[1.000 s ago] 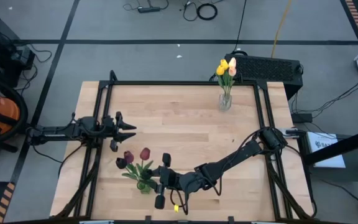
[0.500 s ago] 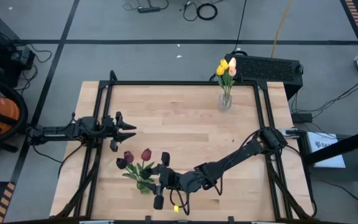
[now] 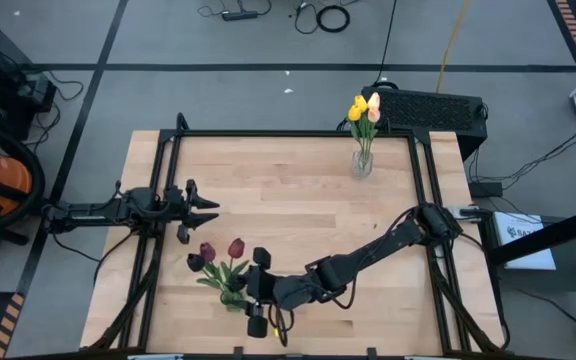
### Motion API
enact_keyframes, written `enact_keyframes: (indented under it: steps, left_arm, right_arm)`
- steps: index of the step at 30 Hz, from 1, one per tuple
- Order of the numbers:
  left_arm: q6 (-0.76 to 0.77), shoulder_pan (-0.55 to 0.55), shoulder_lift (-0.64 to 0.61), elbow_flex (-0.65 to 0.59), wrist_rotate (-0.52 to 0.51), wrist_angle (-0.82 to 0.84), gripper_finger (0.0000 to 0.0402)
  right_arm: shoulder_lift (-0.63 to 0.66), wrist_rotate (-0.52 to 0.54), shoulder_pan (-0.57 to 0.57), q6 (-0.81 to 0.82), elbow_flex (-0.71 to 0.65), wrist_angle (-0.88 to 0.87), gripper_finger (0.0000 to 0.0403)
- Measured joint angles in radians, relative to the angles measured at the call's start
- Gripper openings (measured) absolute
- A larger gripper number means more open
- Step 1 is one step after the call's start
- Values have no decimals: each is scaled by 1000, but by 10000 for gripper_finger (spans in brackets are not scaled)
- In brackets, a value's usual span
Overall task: Sort flowers into vase by color
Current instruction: Put the black flower into the green vase, then return to Home Position
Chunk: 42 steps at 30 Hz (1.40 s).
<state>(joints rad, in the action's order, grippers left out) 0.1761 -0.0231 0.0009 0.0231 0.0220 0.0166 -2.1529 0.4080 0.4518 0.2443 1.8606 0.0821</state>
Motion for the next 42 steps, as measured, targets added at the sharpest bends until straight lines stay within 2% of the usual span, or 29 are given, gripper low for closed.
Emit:
enact_keyframes:
  steps: [9,14,23,26,35,42]
  left_arm:
    - [0,0,0,0,0,0,146]
    - [0,0,0,0,0,0,146]
    - [0,0,0,0,0,0,146]
    - [0,0,0,0,0,0,146]
    - [0,0,0,0,0,0,146]
    - [0,0,0,0,0,0,146]
  right_arm:
    - [0,-74,-21,-2,0,-64,183]
    - [1,-75,-21,-2,0,-85,183]
    - [47,-82,-21,32,-1,-259,183]
    - [63,-123,-21,34,-1,-316,183]
    - [83,-127,-19,149,-1,-571,183]
    - [83,-127,-19,197,-1,-616,183]
